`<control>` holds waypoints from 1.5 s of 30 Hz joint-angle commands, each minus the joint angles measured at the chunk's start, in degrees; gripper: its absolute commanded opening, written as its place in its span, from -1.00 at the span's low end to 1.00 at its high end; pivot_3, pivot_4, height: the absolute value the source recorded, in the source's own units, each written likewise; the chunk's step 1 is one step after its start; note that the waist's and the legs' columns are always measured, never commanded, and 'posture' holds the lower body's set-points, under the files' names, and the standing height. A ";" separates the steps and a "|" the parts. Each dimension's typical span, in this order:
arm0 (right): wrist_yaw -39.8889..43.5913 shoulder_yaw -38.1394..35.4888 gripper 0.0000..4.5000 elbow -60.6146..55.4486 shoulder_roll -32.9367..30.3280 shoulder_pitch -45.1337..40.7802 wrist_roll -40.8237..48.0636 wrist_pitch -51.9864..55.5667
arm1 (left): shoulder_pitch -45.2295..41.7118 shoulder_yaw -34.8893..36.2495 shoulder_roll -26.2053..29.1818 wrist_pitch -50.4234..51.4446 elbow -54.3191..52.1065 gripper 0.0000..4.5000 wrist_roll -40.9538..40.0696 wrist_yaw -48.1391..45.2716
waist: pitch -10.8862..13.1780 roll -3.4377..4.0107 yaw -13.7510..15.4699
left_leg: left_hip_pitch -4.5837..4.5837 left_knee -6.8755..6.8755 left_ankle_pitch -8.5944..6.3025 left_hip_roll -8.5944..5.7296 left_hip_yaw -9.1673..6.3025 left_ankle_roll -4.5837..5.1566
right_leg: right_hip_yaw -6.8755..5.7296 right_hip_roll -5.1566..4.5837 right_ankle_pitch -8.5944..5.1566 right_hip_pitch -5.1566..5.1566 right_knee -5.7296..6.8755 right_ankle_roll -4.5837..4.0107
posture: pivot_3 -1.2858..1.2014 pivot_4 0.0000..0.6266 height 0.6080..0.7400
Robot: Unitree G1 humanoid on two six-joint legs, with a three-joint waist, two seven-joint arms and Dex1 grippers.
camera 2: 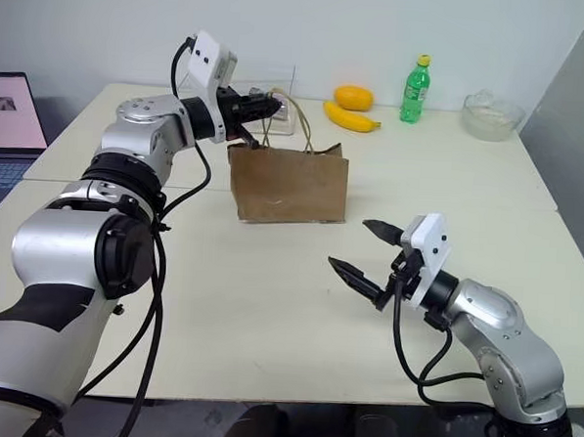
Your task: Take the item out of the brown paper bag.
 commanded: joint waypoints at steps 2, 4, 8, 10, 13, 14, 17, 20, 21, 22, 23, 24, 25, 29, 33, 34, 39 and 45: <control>0.57 -0.09 1.00 -0.97 0.01 -1.08 0.18 -0.83 | -0.73 -0.79 1.39 0.70 -1.68 -0.72 0.73 -1.39 | 0.00 0.00 0.00 | 0.00 0.00 0.00 -0.01 0.01 0.00 | 0.01 0.00 0.00 0.00 0.00 0.00 | 0.03 -0.52 1.00; 0.64 0.07 1.00 -0.94 0.01 -1.21 0.18 -0.88 | -0.57 -1.09 1.99 0.41 -2.01 -0.46 0.86 -2.28 | 0.00 0.00 0.00 | 0.00 0.00 0.00 -0.01 0.01 0.00 | 0.01 0.00 0.00 0.00 0.00 0.00 | 0.03 -0.52 1.00; 0.83 0.42 1.00 -0.80 0.08 -1.49 0.03 -0.95 | -0.08 -1.46 3.69 -0.11 -2.78 0.09 0.86 -4.51 | 0.00 0.00 -0.07 | 0.01 0.00 0.00 0.00 0.01 0.00 | 0.01 0.00 0.00 0.00 0.01 0.00 | 0.03 -0.52 1.00; 1.03 0.90 1.00 -0.53 0.22 -1.77 -0.17 -1.02 | 0.86 -1.82 5.50 -0.74 -3.72 0.35 0.79 -7.79 | 0.00 0.00 -0.19 | 0.02 0.00 0.00 0.01 0.01 0.00 | 0.01 0.00 0.00 -0.01 0.02 0.00 | 0.03 -0.52 1.00; 1.25 1.60 1.00 0.10 0.45 -2.38 -0.59 -1.35 | 2.28 -1.57 7.47 -0.28 -5.07 0.35 -0.01 -10.61 | 0.00 0.00 -0.27 | 0.04 0.00 0.00 0.02 0.01 0.00 | 0.02 0.01 0.00 -0.01 0.04 0.00 | 0.03 -0.52 1.00; 1.38 1.83 1.00 0.36 0.57 -2.60 -0.85 -1.65 | 2.94 -1.48 7.95 -0.22 -5.77 0.35 -0.34 -11.62 | 0.00 0.00 -0.26 | 0.03 0.00 0.00 0.02 0.00 0.00 | 0.01 0.01 0.00 -0.01 0.04 0.00 | 0.03 -0.52 1.00; 2.12 3.03 1.00 1.36 0.73 -3.47 -3.23 -3.76 | 5.85 -1.75 9.60 0.90 -9.23 0.35 -1.43 -16.99 | 0.00 0.00 -0.22 | 0.03 0.01 0.00 0.01 0.01 0.00 | 0.02 0.01 0.00 0.00 0.05 0.00 | 0.03 -0.52 1.00; 3.10 3.79 1.00 2.63 0.64 -3.75 -4.89 -5.80 | 12.04 -1.38 12.29 4.56 -18.16 0.35 -3.73 -21.69 | 0.00 0.00 -0.27 | 0.03 0.00 0.00 0.02 0.01 0.00 | 0.03 0.01 0.00 -0.01 0.05 0.00 | 0.03 -0.52 1.00; 3.36 3.91 1.00 3.22 0.65 -3.91 -5.51 -6.39 | 14.76 -0.80 13.29 6.70 -22.65 0.35 -4.92 -22.13 | 0.00 0.00 -0.35 | 0.04 0.00 0.00 0.03 0.02 0.00 | 0.05 0.01 0.00 -0.01 0.06 0.00 | 0.03 -0.52 1.00; 3.53 3.94 1.00 3.45 0.63 -3.87 -5.89 -6.82 | 16.91 -0.42 13.96 8.60 -26.46 0.35 -5.93 -22.20 | 0.00 0.00 -0.51 | 0.05 0.00 0.00 0.05 0.02 0.00 | 0.08 0.01 0.00 -0.02 0.08 -0.01 | 0.03 -0.52 1.00; 3.67 3.89 1.00 3.99 0.65 -4.05 -6.29 -7.18 | 20.77 0.71 14.87 12.28 -33.31 0.35 -8.10 -22.01 | 0.00 0.00 -0.68 | 0.05 0.00 0.00 0.07 0.00 0.00 | 0.11 0.02 0.00 -0.04 0.09 -0.01 | 0.03 -0.52 1.00; 3.81 3.86 1.00 4.70 0.75 -4.58 -6.64 -7.40 | 25.70 2.17 15.96 17.11 -42.16 0.35 -10.95 -21.84 | 0.00 0.00 -0.75 | 0.06 0.00 0.00 0.09 -0.08 0.00 | 0.15 0.02 0.00 -0.05 0.10 -0.01 | 0.03 -0.52 1.00; 3.89 4.27 1.00 6.03 1.03 -5.83 -7.32 -7.52 | 31.63 3.79 16.81 20.05 -51.96 0.35 -12.84 -20.27 | 0.00 0.00 -1.22 | 0.05 0.00 0.00 0.08 -0.18 -0.01 | 0.18 0.01 0.00 -0.04 0.12 -0.02 | 0.03 -0.52 1.00; 2.81 9.18 1.00 14.22 2.59 -14.27 -14.92 -9.24 | 52.04 9.97 17.11 30.10 -83.13 0.09 -18.06 -10.93 | -0.01 -0.01 -1.72 | 0.12 0.01 0.01 0.10 -0.29 -0.03 | 0.53 -0.15 0.00 -0.03 0.12 -0.02 | 0.03 -0.52 1.00; 3.57 10.14 1.00 23.85 5.53 -23.58 -18.13 -11.55 | 66.26 16.23 14.63 39.09 -103.23 -0.47 -23.66 -1.78 | -0.01 -0.02 -1.32 | 0.28 0.00 0.01 0.12 -0.25 -0.02 | 0.66 -0.11 0.02 -0.01 0.21 -0.06 | 0.03 -0.52 1.00; 4.00 10.29 1.00 27.14 6.18 -26.21 -19.10 -13.03 | 68.59 18.41 12.80 41.73 -107.02 -0.61 -25.62 1.59 | -0.02 -0.03 -1.16 | 0.30 -0.01 0.01 0.12 -0.28 -0.02 | 0.62 -0.10 0.03 0.02 0.21 -0.07 | 0.03 -0.52 1.00; 5.58 10.43 0.82 44.76 9.47 -39.64 -23.02 -19.46 | 76.87 25.68 5.61 45.42 -117.12 -1.00 -31.08 13.08 | -0.03 -0.04 -0.74 | 0.46 -0.01 0.01 0.07 -0.15 -0.01 | 0.73 -0.09 0.05 0.12 0.20 -0.11 | 0.03 -0.52 1.00; 3.58 12.15 -0.07 81.62 15.36 -62.25 -32.19 -35.93 | 83.10 27.55 4.79 47.08 -123.10 -1.00 -38.85 17.09 | -0.04 -0.05 -1.53 | 0.81 -0.21 0.01 0.20 0.36 -0.01 | 1.20 0.04 0.10 0.11 0.23 -0.25 | 0.03 -0.52 1.00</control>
